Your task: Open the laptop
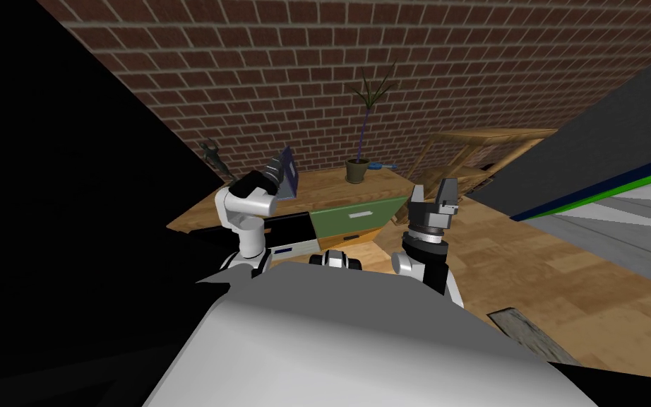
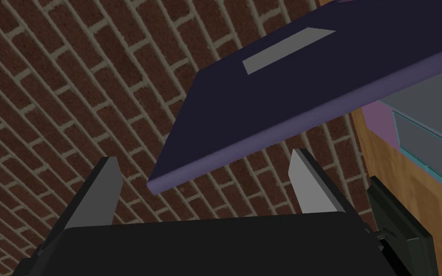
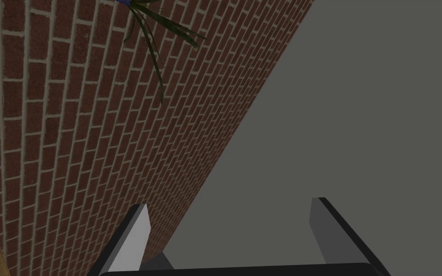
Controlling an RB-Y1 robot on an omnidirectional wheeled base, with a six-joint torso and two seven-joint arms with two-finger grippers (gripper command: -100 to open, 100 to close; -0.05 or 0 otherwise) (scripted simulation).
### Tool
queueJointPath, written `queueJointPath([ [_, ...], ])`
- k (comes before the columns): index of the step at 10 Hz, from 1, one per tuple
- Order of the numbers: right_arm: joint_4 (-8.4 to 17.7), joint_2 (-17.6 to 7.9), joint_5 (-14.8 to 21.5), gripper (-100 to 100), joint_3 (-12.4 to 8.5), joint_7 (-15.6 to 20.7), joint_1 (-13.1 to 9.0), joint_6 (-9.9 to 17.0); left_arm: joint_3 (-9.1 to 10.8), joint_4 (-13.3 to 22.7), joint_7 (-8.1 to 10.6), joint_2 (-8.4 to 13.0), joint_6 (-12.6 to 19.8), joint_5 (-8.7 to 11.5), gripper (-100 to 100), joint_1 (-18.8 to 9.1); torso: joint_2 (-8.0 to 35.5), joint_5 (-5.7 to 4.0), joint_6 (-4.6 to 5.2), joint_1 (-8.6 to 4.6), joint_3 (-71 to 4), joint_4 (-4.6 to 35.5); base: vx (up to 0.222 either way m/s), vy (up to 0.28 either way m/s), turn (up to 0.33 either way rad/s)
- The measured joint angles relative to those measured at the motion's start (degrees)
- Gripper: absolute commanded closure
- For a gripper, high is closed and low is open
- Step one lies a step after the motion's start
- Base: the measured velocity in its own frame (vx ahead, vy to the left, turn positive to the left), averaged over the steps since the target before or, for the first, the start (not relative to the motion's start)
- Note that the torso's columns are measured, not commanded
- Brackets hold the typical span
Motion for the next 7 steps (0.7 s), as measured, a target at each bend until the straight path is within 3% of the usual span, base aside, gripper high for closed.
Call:
queueJointPath([
  [5, 0.00, 0.00, 0.00, 0, 0.00, 0.00, 0.00, 0.00, 2.18, -0.96, -1.73, 2.45, 6.31, -0.50, -100, -1.97, -0.02, 0.00, 0.00, 0.00, -0.01, 0.00, 0.018, -0.044, 0.008],
  [7, 0.00, 0.00, 0.00, 0, 0.00, 0.00, 0.00, 0.00, 2.64, -1.00, -2.05, 2.98, 7.43, -0.36, -100, -2.44, 0.00, 0.02, 0.00, 0.07, 0.00, 0.00, 0.047, 0.006, -0.015],
])
